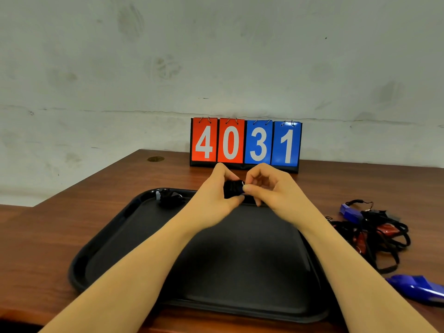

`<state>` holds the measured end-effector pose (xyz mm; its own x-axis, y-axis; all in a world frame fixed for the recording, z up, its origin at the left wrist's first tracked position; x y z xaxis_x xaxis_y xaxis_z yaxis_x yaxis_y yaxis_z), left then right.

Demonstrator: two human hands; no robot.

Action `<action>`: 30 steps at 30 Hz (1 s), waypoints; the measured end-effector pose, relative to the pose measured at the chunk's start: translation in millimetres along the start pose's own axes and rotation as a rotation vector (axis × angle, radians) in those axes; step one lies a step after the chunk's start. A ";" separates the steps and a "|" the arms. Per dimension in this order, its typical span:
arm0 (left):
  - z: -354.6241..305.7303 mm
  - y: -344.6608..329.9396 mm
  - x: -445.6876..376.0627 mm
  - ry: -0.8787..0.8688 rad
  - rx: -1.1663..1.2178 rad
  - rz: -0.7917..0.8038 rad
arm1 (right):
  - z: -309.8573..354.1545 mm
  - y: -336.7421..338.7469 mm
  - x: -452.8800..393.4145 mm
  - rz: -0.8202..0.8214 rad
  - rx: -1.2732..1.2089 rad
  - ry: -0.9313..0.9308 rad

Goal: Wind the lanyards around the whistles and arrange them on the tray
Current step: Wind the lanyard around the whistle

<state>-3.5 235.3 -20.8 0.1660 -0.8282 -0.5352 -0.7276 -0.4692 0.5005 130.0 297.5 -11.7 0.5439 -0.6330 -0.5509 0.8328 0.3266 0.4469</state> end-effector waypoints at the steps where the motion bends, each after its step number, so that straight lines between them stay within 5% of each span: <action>1: -1.1 0.4 -1.0 -0.002 0.004 -0.008 | -0.2 0.4 -0.2 -0.009 -0.048 -0.015; 9: -7.5 1.6 -3.0 -0.011 0.072 -0.104 | 3.4 -0.4 0.2 -0.059 -0.287 -0.090; 22: -19.3 34.5 -6.5 -0.083 -0.089 -0.111 | 31.9 -8.3 -11.8 -0.093 -0.018 -0.226; 30: 2.3 80.0 25.5 -0.009 -0.174 -0.085 | 47.9 -55.0 -3.9 -0.065 -0.091 -0.372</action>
<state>-59.0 177.3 4.0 0.2159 -0.7810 -0.5861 -0.5850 -0.5840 0.5627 77.1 248.4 -0.4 0.4288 -0.8604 -0.2753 0.8792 0.3274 0.3462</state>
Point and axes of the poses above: each hand's wrist, its own x-axis away from the middle knuckle, its own y-axis out of the back of the hand, z = x × y, the point moved 3 cm from there along -x, towards the middle knuckle, and after that the axes turned 6 degrees about -z, right-handed, at the moved point
